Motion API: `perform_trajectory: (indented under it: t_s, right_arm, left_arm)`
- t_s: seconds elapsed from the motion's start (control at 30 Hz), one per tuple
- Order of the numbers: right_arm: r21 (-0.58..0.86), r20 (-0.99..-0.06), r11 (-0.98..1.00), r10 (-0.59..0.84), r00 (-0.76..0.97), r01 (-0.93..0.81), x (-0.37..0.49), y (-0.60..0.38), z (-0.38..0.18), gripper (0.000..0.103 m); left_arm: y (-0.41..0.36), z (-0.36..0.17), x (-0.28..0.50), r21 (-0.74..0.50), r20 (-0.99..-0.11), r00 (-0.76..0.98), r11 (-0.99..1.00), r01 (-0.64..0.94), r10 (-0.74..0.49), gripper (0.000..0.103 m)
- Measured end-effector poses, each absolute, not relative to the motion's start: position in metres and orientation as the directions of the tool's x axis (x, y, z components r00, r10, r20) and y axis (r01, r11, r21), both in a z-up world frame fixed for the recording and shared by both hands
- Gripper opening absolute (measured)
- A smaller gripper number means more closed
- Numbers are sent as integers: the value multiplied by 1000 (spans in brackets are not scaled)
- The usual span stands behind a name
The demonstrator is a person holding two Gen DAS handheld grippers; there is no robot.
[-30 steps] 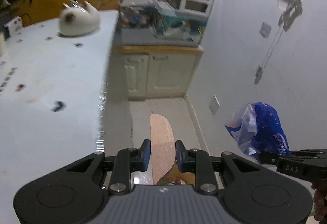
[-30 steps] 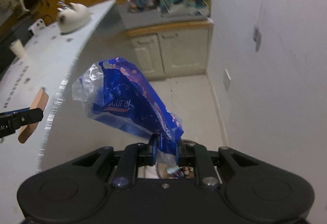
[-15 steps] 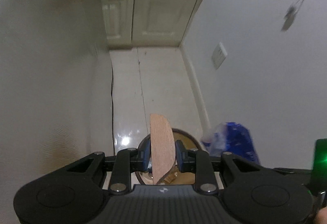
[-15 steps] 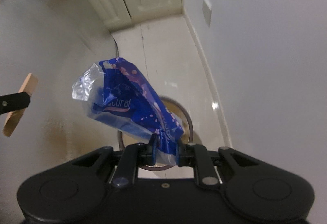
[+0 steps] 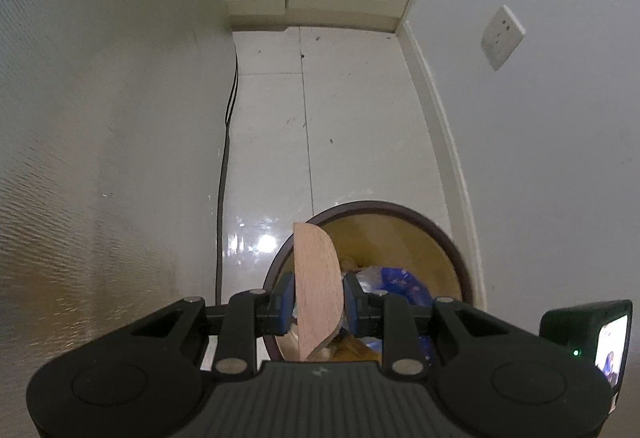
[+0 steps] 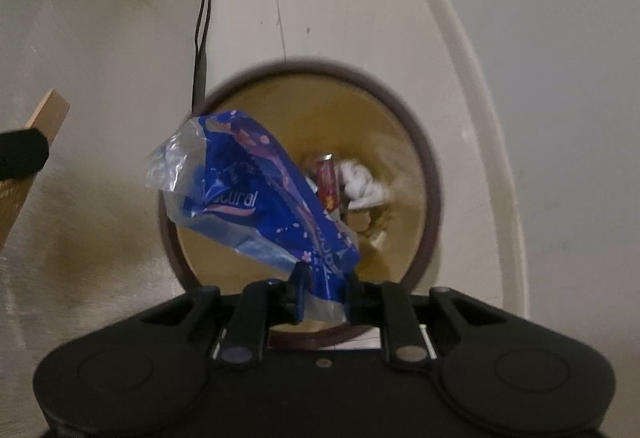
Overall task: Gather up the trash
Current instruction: 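Open right tool to drop the blue bag while left tool drops the stick into the bin, then raise both open tools up and away from the bin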
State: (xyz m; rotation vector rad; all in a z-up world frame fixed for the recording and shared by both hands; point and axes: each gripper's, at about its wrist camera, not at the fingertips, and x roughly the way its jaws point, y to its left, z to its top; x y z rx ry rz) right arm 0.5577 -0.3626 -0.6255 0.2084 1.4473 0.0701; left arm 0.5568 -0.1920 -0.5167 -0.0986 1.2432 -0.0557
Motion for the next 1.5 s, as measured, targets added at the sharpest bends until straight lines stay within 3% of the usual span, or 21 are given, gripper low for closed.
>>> perform_trajectory:
  t_s: [0.33,0.63,0.73,1.23,1.5]
  right_arm:
    - [239,-963,970,232,140,43,540,-353,-676,60]
    - [270,-942,953,233,243,136,524,-375,-665,60]
    - [274,-938,949,228,262,154,522,-379,-663,60]
    - [238,-946,970,218,242,57,514,-375,-636,60]
    - [211,-942,975,186,278,65,515,-384,-601,67]
  left_arm:
    - [-191,-583,558,-140,-956,261,990,6,-137,27]
    - [-201,-622,574,-208,-957,194,977,55,-215,29]
    - [-204,-631,579,-202,-963,168,977,74,-212,72]
    - [-196,-602,549,-78,-982,157,986,149,-102,74]
    - [-183,-571,539,-58,-981,176,991,122,-79,91]
